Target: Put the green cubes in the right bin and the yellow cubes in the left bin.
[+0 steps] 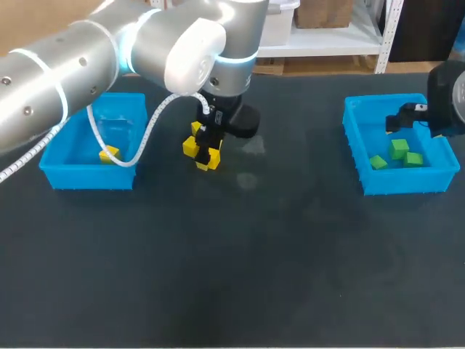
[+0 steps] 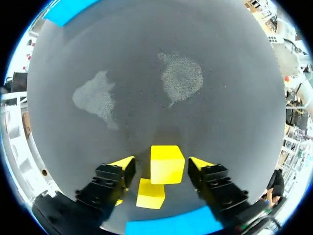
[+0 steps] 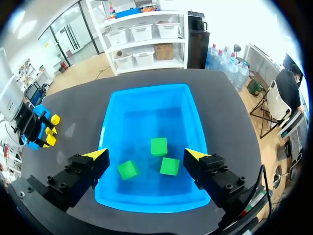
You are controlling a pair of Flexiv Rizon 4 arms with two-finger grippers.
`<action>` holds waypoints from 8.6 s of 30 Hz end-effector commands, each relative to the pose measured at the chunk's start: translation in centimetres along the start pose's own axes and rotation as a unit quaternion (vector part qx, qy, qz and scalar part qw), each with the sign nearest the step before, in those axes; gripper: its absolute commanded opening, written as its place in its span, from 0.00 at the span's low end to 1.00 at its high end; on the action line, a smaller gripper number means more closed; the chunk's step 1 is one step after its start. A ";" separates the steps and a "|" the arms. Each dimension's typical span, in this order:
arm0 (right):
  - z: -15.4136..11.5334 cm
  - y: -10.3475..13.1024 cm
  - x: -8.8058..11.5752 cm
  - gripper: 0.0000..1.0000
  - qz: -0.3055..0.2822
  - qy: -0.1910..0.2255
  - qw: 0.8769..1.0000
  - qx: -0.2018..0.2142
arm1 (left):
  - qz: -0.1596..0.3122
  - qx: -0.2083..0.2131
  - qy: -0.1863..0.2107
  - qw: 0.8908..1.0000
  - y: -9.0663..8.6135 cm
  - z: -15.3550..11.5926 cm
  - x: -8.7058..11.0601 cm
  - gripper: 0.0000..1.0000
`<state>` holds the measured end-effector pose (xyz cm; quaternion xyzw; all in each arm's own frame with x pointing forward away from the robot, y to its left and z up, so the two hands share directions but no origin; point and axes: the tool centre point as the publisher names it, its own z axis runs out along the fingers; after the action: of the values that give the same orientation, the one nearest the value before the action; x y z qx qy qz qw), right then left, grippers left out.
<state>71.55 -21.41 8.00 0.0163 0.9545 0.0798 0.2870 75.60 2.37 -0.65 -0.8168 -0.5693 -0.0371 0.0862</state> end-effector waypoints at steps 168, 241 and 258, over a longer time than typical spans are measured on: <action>0.0 0.0 0.4 1.00 0.001 -0.036 0.999 0.001 | -0.443 -0.006 -0.146 0.885 4.4 -11.1 3.6 1.00; 0.0 0.0 0.4 1.00 0.001 -0.036 0.999 0.001 | -0.521 -0.051 -0.102 0.846 4.6 0.7 3.2 0.00; 0.0 0.0 0.4 1.00 0.001 -0.036 0.999 0.001 | -0.610 -0.198 -0.220 0.735 1.8 -12.4 12.8 0.00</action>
<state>71.48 -21.41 8.09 0.0176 0.9505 0.0783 0.3002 85.90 7.30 10.40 -0.3045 -0.9362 -0.0265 -0.1735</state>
